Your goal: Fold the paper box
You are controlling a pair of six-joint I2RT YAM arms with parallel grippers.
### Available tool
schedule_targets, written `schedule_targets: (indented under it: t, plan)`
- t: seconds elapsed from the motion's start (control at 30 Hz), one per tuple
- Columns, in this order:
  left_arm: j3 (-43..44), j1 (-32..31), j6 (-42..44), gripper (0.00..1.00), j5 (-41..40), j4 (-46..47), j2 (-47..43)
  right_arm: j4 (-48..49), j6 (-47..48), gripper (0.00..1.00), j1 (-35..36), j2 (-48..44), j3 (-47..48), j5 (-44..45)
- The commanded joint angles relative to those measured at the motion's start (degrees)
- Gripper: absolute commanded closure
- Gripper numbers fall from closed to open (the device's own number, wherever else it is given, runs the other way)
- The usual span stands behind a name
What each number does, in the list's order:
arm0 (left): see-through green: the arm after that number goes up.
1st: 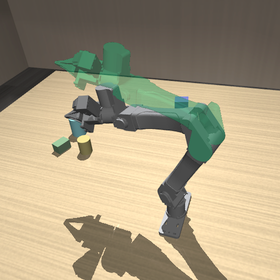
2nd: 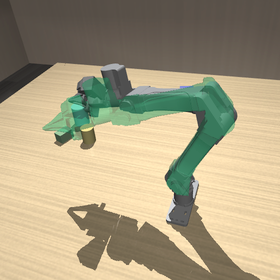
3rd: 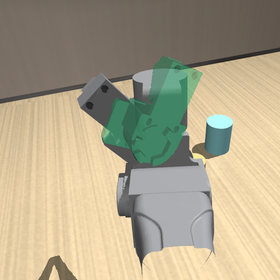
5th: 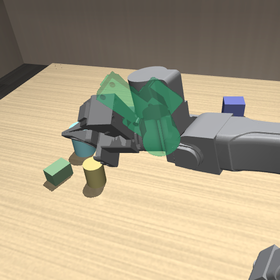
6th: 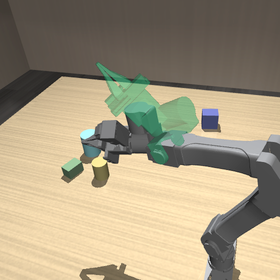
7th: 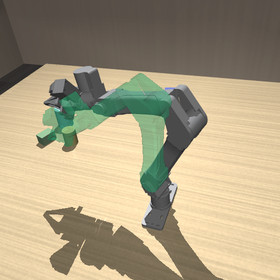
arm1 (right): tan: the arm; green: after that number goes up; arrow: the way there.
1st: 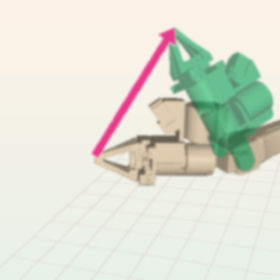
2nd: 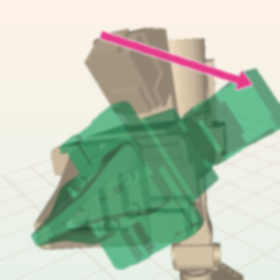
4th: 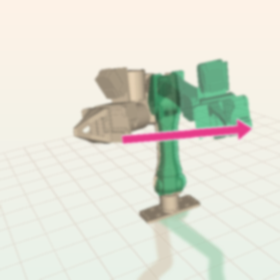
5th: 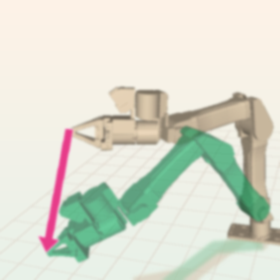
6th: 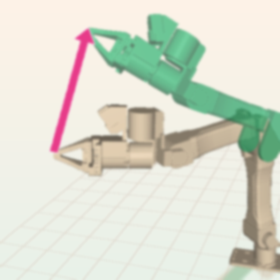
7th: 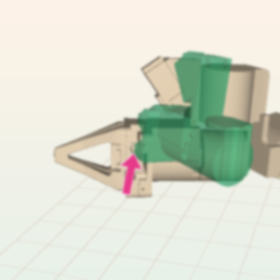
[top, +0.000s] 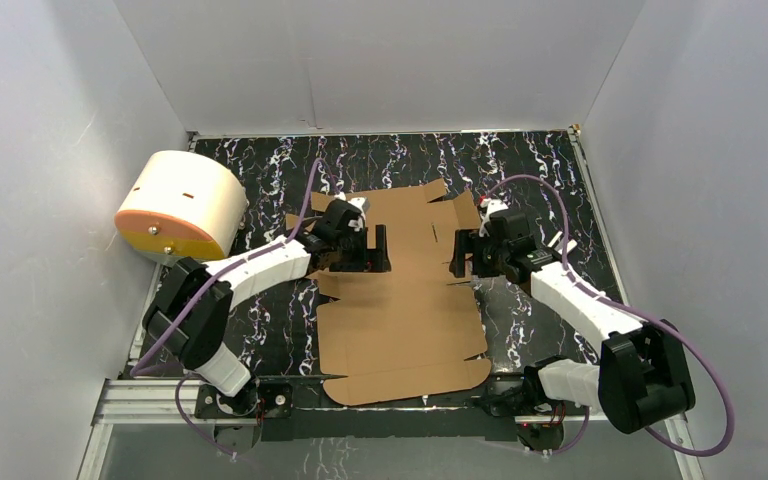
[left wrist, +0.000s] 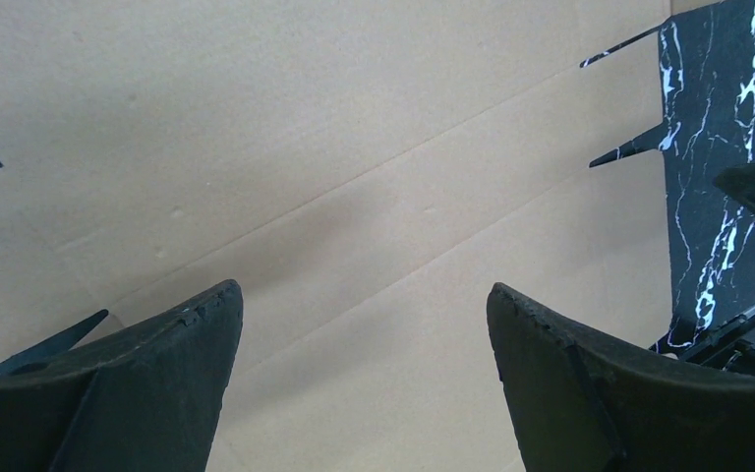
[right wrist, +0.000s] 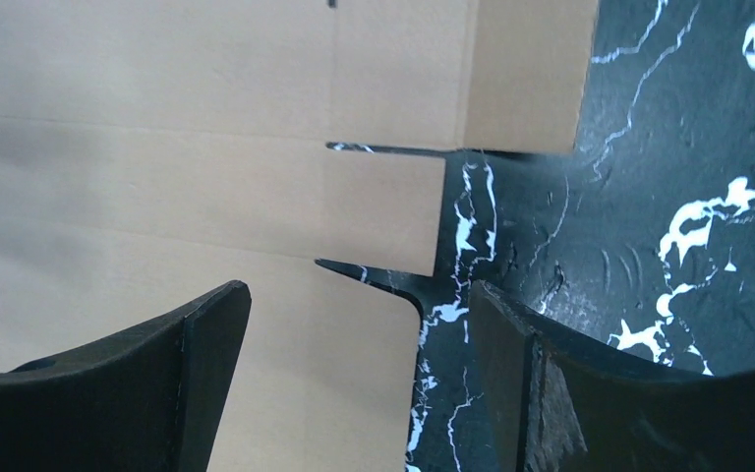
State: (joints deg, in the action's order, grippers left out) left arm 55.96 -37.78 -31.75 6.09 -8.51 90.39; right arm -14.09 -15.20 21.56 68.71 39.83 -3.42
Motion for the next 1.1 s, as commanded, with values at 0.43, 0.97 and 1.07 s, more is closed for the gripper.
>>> schedule_targets:
  t: [0.43,0.97,1.07]
  plan:
    - [-0.59,-1.05,0.32,0.09,-1.88,1.86,5.45,10.65,-3.53,0.08,0.07,5.22,-6.1,-2.66]
    - [-1.38,-1.06,0.02,0.09,-2.05,2.28,6.6,14.75,-5.47,0.09,0.13,6.74,-7.52,-7.65]
    - [-1.38,-1.07,-0.07,0.09,-1.87,2.36,6.77,16.52,-5.93,0.11,0.06,4.72,-7.88,-10.42]
